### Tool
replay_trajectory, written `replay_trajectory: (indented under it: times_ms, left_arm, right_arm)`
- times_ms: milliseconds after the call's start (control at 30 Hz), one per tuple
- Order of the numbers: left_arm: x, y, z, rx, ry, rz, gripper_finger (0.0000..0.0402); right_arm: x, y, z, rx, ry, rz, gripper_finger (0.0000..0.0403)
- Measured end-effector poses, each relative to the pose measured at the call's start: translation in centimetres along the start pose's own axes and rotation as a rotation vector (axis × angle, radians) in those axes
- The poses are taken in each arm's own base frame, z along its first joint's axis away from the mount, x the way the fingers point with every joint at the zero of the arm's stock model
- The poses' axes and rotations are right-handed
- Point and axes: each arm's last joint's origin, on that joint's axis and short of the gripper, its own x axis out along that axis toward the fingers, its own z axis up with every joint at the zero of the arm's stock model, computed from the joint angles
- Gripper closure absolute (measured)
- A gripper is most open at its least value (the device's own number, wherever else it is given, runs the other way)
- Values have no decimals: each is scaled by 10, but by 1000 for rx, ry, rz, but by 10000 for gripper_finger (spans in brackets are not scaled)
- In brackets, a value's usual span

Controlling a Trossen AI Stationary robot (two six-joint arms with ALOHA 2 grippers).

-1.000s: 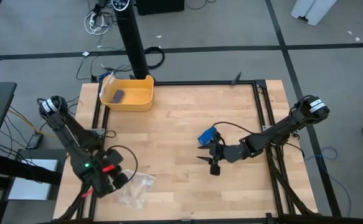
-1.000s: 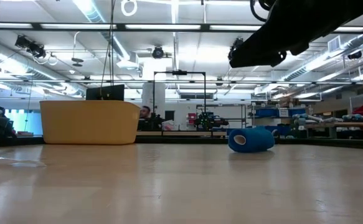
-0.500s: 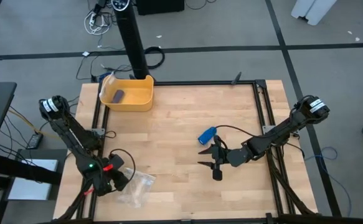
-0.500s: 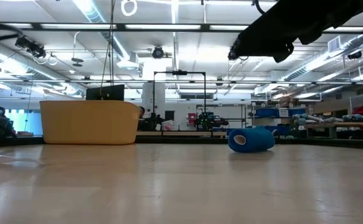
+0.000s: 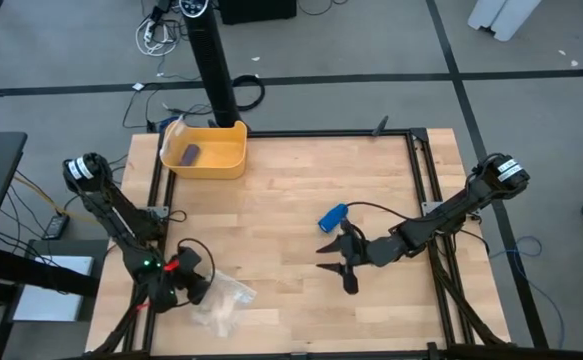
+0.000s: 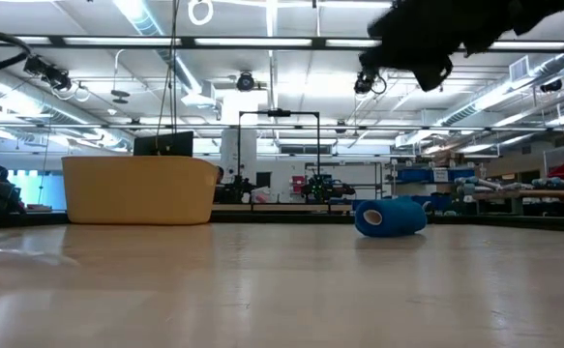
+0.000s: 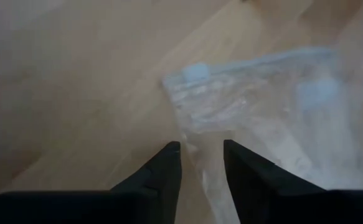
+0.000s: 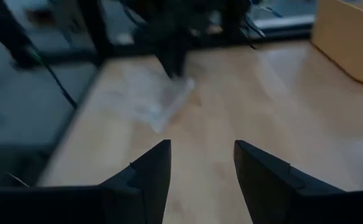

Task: Roll bandage
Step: Open the transparent zip bag

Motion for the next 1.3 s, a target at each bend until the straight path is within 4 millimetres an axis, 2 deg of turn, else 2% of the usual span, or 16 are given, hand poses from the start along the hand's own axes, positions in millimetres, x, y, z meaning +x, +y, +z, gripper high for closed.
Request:
replay_trajectory:
  times_ms: [200,367,467,600,700,833,1100,1300]
  left_arm:
    - [15,17,1,-17,-72,-172,312]
    - [15,17,1,21,-103,-174,358]
    - [16,17,2,53,-121,-181,390]
    - [16,15,2,93,-123,-194,390]
    - [16,14,1,100,-97,-207,373]
    - [15,10,0,106,-84,-205,338]
    - [19,2,4,77,-64,-165,258]
    - [30,-8,6,138,-67,-196,241]
  right_arm:
    - [-1,6,13,84,-99,156,248]
    - [-1,7,14,85,-98,195,289]
    - [5,9,8,74,-88,194,323]
    - [22,10,-5,82,-82,245,364]
    - [33,11,-16,95,-87,255,371]
    - [42,13,-25,107,-100,264,342]
    - [46,21,-33,149,-115,302,237]
    - [62,36,-30,120,-113,304,166]
